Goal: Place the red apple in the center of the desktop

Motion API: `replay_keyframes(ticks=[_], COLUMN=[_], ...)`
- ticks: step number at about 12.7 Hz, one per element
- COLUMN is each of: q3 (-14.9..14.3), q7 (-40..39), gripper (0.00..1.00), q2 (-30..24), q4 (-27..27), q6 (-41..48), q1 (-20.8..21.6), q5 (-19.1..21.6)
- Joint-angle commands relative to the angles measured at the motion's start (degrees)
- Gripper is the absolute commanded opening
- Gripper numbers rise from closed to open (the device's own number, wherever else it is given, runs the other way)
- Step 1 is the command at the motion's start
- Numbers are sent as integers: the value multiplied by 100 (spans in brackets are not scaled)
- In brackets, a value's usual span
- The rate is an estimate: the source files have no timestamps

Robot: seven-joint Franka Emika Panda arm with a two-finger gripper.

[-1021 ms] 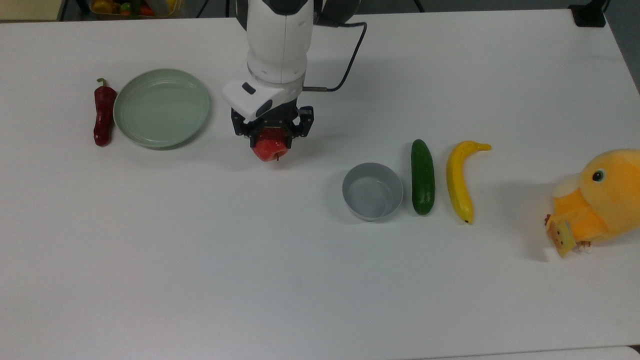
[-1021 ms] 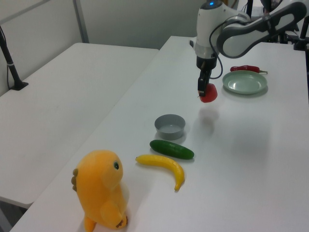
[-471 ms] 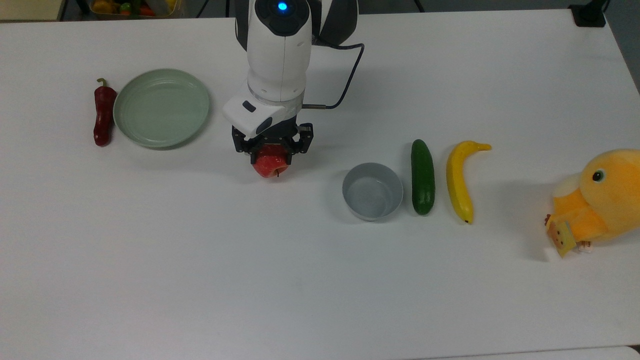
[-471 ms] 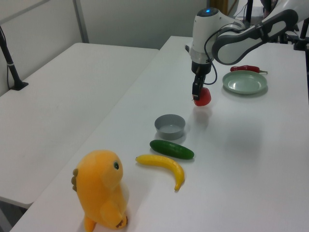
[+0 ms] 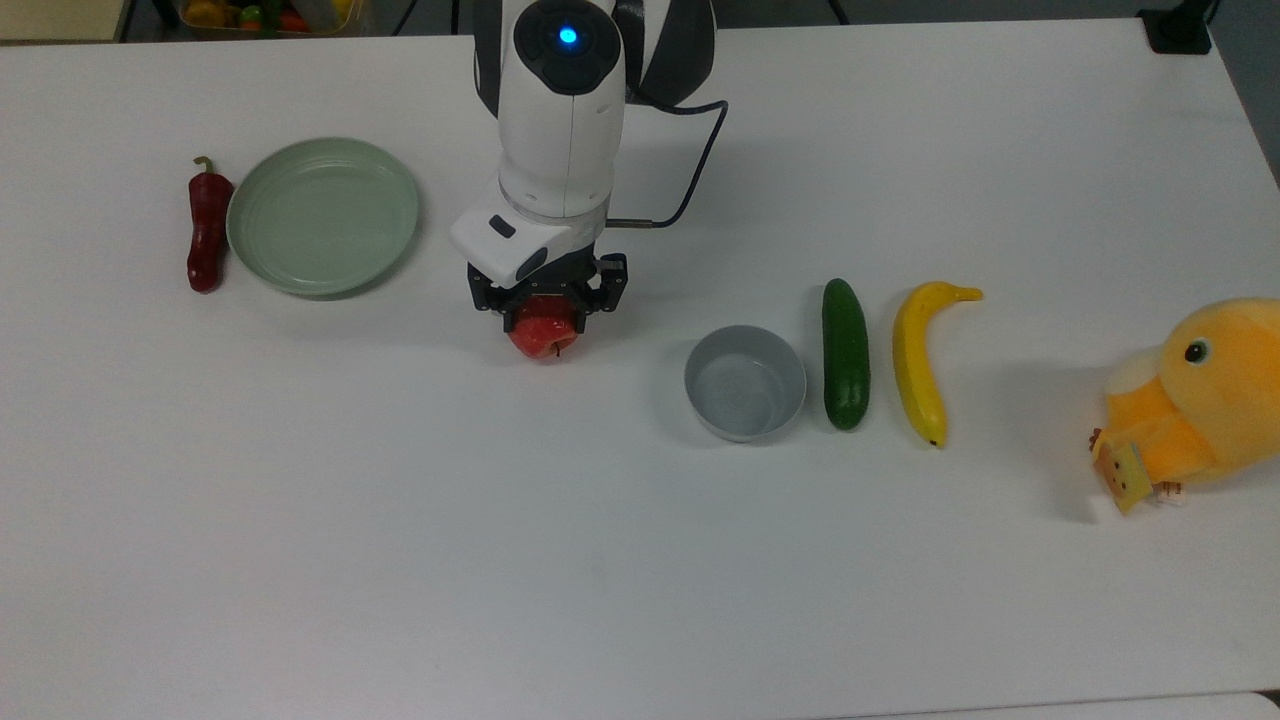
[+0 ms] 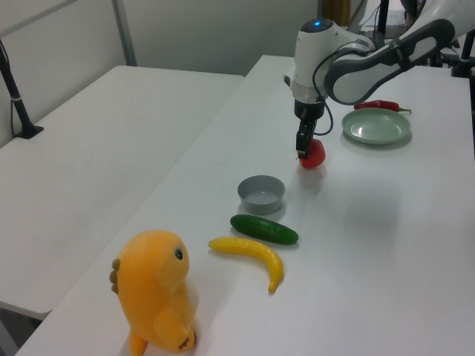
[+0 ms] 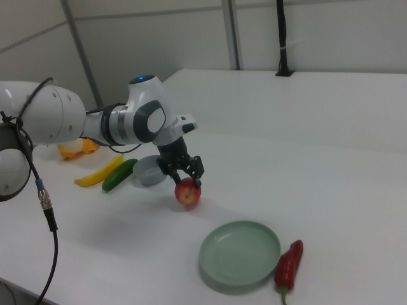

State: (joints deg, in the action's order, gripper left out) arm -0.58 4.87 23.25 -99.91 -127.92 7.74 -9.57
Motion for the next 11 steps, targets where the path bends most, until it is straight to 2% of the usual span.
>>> replay_keyframes(ticks=[1, 6, 11], q3=[-12, 14, 146], q7=[-30, -30, -13], gripper=[100, 100, 100], q2=[-5, -14, -276], q4=[25, 33, 51], q6=[-13, -5, 144], q1=[26, 34, 87], q5=[-89, -89, -72])
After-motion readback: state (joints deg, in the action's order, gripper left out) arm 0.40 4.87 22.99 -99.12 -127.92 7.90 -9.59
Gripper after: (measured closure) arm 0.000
